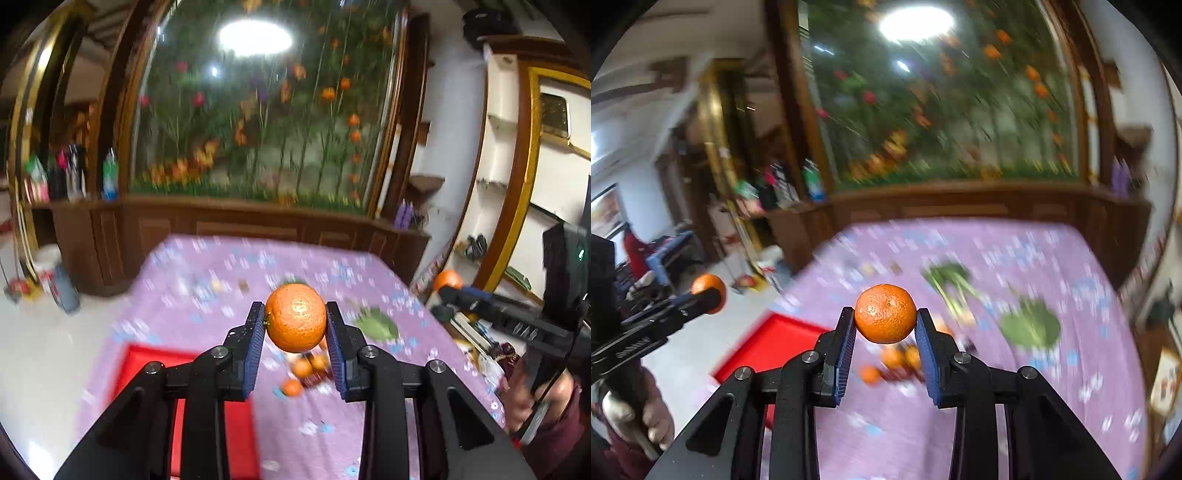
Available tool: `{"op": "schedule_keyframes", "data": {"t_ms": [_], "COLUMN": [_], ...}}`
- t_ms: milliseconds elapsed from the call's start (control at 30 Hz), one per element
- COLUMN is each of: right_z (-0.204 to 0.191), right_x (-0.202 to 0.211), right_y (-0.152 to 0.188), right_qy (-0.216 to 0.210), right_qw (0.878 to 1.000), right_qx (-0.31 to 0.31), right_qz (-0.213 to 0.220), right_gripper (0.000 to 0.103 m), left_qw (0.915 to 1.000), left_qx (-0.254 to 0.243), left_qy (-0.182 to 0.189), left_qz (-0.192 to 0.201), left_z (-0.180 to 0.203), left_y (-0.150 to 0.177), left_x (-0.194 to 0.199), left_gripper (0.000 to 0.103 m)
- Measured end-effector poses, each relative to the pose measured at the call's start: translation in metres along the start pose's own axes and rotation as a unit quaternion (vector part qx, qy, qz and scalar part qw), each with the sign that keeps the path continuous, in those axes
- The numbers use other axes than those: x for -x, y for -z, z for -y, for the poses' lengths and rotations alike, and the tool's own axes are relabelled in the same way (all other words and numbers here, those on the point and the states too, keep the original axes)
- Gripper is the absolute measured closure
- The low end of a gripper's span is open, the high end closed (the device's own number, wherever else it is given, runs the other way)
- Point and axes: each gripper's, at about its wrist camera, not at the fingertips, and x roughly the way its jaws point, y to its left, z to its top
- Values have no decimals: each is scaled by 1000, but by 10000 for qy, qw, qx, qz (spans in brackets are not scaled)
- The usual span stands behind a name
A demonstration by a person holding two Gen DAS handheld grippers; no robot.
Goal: Organize fruits
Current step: 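Lift and carry both held oranges over the red tray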
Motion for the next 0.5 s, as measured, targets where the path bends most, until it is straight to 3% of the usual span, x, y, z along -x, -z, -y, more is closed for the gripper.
{"op": "schedule_keyframes", "data": {"t_ms": [100,267,367,500], "right_z": [-40,-100,-124,-138], "right_x": [35,68,48,-22], "right_y": [-52,-128,-141,-102], "right_qy": [-270,-684,-970,-1257], "right_qw": [9982,9914,9895,9893], "right_qx": [347,741,776,719], "right_qz": [408,830,738,154], "right_gripper": [67,67,67,67], "left_qw": [9979,9834,9813,9824], "left_qx": [-383,-933,-840,-540], "left_qy": [-402,-1446,-1653,-1779], "left_qz": [325,582,510,194], "left_z": [-11,-32,-55,-89], "left_y": [-45,-98,-95,-45], "left_x": [42,70,63,22], "left_gripper": [72,71,71,71]}}
